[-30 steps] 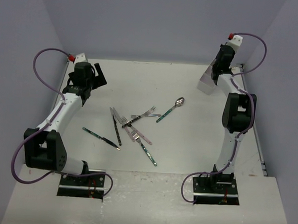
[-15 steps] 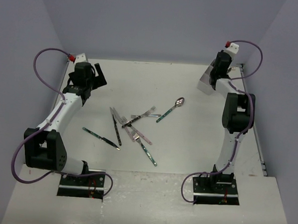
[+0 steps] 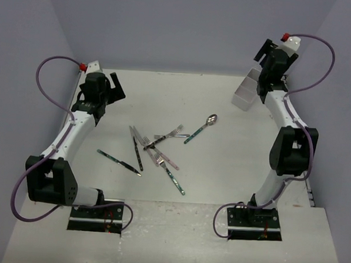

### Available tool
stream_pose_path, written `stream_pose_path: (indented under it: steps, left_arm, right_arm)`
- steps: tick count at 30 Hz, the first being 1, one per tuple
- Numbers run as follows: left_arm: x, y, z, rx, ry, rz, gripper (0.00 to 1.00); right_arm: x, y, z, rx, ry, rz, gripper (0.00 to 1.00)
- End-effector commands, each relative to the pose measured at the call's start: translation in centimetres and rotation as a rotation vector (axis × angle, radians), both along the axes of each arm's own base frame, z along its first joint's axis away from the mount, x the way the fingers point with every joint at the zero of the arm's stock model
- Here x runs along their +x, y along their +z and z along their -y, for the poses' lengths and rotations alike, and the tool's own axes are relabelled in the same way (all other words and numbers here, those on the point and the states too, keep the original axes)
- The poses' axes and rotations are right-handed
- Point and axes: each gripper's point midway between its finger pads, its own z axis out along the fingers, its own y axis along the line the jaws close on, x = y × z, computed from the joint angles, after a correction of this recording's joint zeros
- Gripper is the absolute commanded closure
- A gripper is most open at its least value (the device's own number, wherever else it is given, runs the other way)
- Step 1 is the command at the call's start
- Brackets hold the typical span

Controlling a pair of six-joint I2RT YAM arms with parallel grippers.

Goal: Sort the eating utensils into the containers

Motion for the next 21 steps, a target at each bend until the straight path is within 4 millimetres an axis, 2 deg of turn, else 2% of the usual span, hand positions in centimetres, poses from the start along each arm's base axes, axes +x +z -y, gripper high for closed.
stream_pose_path:
  steps: [1,2,3,4,5,6,8,9,10,13,14,15,16,17,21]
  left_arm:
    - [-0.1,1.7,0.1,0.0,-0.02,0.059,0.0]
    - [-0.2,1.6,0.2,-0.004,-0.021,0.057,0.0]
    - [-0.2,1.5,0.3,-0.007,-0.024,0.057,0.0]
    - [-0.3,1.4,0.3,-0.007,-0.024,0.057,0.0]
    - [-0.4,1.0,0.3,-0.009,-0.025,0.049,0.0]
    - [-0.4,1.0,0.3,-0.009,-0.025,0.048,0.0]
    - [-0.5,0.7,0.2,-0.005,-0.025,0.039,0.0]
    - [-0.6,0.5,0.0,0.001,-0.016,0.033,0.0]
    - [-0.6,0.5,0.0,0.002,-0.013,0.035,0.0]
    - [-0.6,0.1,0.2,-0.004,-0.024,0.03,0.0]
    - [-0.7,-0.2,0.3,-0.007,-0.028,0.022,0.0]
    - [-0.7,-0.2,0.4,-0.01,-0.034,0.022,0.0]
    - [-0.8,-0.4,0.4,-0.013,-0.032,0.018,0.0]
    - [-0.9,-0.5,0.4,-0.013,-0.03,0.015,0.0]
    - [-1.1,-1.3,0.9,-0.042,-0.041,0.003,0.0]
  right_arm:
    - [-1.6,3.7,-2.2,0.018,0.057,-0.01,0.17]
    - [-1.9,4.3,-2.8,0.058,0.052,-0.01,0.12]
    - [-3.0,2.2,-3.3,0.088,0.041,-0.117,0.01]
    - [-3.7,1.2,-4.9,0.123,0.044,-0.167,0.01]
    - [-4.5,0.2,-5.7,0.156,0.025,-0.209,0.01]
    - [-6.2,-2.0,-8.2,0.207,0.035,-0.293,0.01]
    - [-7.9,-4.6,-10.9,0.238,0.044,-0.386,0.01]
    - [-9.6,-7.0,-12.1,0.278,0.033,-0.474,0.01]
    - [-10.5,-8.8,-14.8,0.292,0.076,-0.539,0.01]
    - [-13.5,-13.5,-20.2,0.39,0.189,-0.723,0.01]
    - [-14.2,-15.8,-21.1,0.418,0.185,-0.783,0.01]
    - [-15.0,-16.9,-22.4,0.422,0.209,-0.825,0.01]
    - [-15.5,-18.7,-22.7,0.419,0.191,-0.871,0.01]
    - [-15.9,-19.6,-22.9,0.419,0.186,-0.897,0.01]
    - [-17.0,-22.1,-24.6,0.43,0.219,-0.972,0.03]
